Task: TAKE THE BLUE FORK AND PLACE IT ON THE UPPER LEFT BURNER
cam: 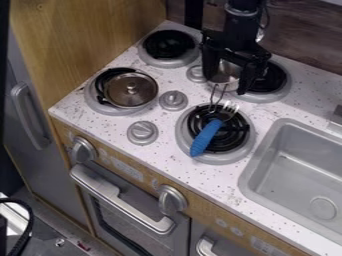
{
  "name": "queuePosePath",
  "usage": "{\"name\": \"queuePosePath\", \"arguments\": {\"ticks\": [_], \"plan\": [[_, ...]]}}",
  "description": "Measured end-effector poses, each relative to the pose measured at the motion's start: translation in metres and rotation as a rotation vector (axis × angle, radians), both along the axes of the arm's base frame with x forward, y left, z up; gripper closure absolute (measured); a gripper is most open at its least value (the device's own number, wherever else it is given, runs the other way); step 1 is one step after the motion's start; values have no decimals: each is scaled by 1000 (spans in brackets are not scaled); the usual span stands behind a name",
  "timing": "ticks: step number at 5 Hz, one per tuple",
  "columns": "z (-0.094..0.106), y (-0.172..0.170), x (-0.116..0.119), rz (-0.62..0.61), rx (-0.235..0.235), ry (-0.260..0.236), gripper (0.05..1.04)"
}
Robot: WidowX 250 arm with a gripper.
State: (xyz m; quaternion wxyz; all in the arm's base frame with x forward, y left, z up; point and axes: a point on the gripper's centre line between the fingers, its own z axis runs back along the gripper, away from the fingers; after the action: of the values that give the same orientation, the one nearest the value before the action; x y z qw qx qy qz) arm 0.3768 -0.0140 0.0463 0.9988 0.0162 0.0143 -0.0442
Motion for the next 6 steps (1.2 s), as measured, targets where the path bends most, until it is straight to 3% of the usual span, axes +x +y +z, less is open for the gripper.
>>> {"name": "queuePosePath", "arguments": {"ticks": [2, 4, 5, 6], "plan": [[-35, 1, -16, 21, 3, 70, 85], [-73, 2, -36, 115, -50, 66, 85], [-95, 5, -40, 141, -80, 28, 84], [-108, 6, -37, 151, -74, -4, 84]]}}
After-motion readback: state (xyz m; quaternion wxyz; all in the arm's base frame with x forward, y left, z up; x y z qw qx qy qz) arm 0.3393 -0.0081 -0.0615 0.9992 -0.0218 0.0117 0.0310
